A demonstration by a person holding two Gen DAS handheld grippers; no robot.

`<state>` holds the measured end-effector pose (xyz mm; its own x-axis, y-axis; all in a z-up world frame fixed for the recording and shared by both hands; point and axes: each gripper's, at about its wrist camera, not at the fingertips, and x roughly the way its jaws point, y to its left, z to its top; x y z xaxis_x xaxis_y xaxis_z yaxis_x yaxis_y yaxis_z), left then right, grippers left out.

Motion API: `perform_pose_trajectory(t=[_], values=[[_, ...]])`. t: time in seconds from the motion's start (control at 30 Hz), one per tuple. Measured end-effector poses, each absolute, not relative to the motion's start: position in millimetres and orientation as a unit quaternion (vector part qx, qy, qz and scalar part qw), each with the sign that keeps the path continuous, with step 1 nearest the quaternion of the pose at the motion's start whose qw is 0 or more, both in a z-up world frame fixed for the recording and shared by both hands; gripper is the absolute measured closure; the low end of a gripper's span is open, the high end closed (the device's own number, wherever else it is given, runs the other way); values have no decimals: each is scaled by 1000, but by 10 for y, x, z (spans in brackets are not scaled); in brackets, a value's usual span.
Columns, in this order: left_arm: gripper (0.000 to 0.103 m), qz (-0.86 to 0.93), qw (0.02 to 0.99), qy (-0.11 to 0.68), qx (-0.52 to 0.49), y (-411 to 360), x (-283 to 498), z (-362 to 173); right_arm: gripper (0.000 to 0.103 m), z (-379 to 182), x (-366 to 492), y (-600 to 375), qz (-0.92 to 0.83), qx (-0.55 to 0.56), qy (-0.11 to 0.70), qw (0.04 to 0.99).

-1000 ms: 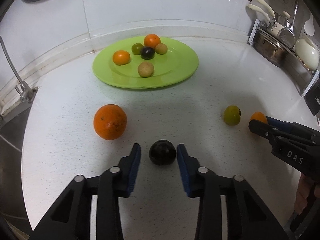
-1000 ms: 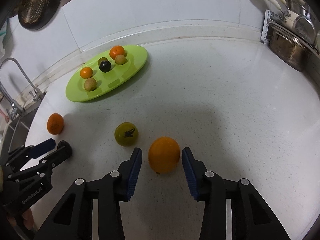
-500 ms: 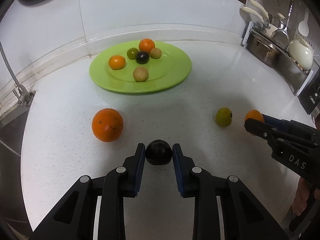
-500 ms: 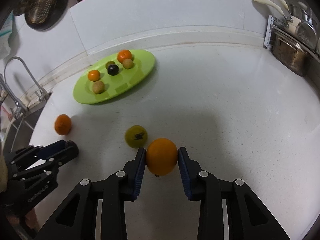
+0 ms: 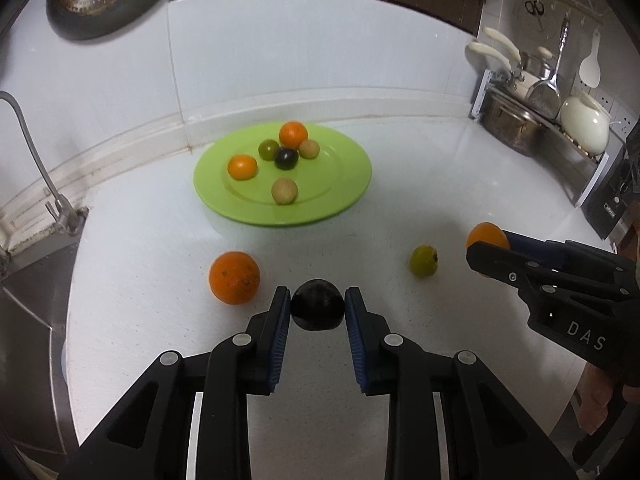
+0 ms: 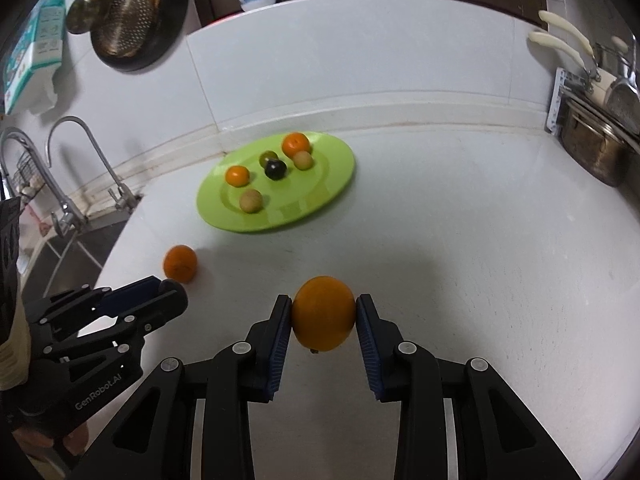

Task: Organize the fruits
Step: 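Carry the plum and the orange over the green plate with both tools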

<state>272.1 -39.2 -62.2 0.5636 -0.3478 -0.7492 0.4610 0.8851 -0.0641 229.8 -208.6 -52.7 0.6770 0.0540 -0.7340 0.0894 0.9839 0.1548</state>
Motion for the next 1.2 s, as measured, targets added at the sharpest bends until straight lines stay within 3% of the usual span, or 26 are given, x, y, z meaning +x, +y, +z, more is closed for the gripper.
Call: perform_pose_trajectory(t=[1.2], values=[[75,-217,915,333,69,-261,3225,11,69,250,2861,-1836,50,44,317,946]])
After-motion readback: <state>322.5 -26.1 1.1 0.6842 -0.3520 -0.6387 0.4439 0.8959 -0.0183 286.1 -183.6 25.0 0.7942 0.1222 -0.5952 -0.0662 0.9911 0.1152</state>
